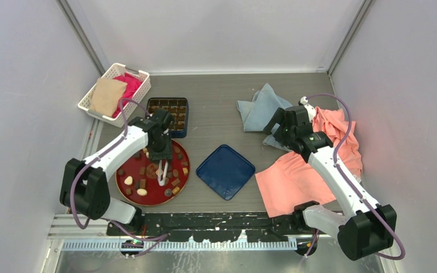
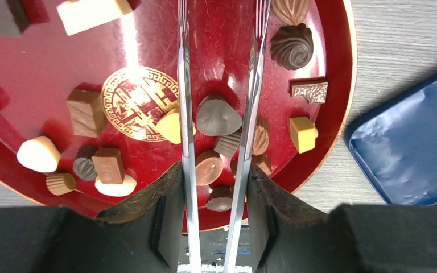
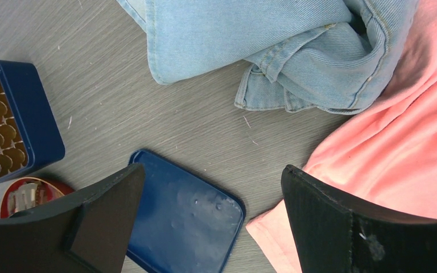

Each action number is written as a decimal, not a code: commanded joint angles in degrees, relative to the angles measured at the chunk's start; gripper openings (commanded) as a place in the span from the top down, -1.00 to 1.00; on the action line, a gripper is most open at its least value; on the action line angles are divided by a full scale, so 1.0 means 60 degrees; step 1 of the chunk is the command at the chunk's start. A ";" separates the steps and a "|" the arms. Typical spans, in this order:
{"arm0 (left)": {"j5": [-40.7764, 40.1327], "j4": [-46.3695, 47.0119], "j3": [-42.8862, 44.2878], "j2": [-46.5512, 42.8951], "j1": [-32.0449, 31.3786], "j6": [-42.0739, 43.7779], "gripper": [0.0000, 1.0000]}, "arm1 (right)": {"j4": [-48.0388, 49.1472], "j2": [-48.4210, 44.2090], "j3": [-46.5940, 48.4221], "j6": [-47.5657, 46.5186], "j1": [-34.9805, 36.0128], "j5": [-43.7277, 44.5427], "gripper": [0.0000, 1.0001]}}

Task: Pack the chocolate
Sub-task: Pick up the fake chocolate from the plate.

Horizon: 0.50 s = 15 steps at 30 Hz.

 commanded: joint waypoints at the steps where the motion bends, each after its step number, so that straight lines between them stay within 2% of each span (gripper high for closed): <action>1: -0.0418 -0.0569 0.0657 -0.0914 0.0058 0.0281 0.66 | 0.0366 0.0087 0.0264 -0.0005 0.0031 0.0049 -0.90; 9: -0.1070 -0.1526 0.1427 -0.1445 0.0348 0.0628 0.75 | 0.0547 0.0348 0.0289 0.0042 0.0031 -0.0114 -0.89; 15: -0.0550 -0.1470 0.1925 -0.1290 0.1668 0.1165 0.75 | 0.0554 0.0197 0.0171 0.0024 0.0031 0.0029 -0.89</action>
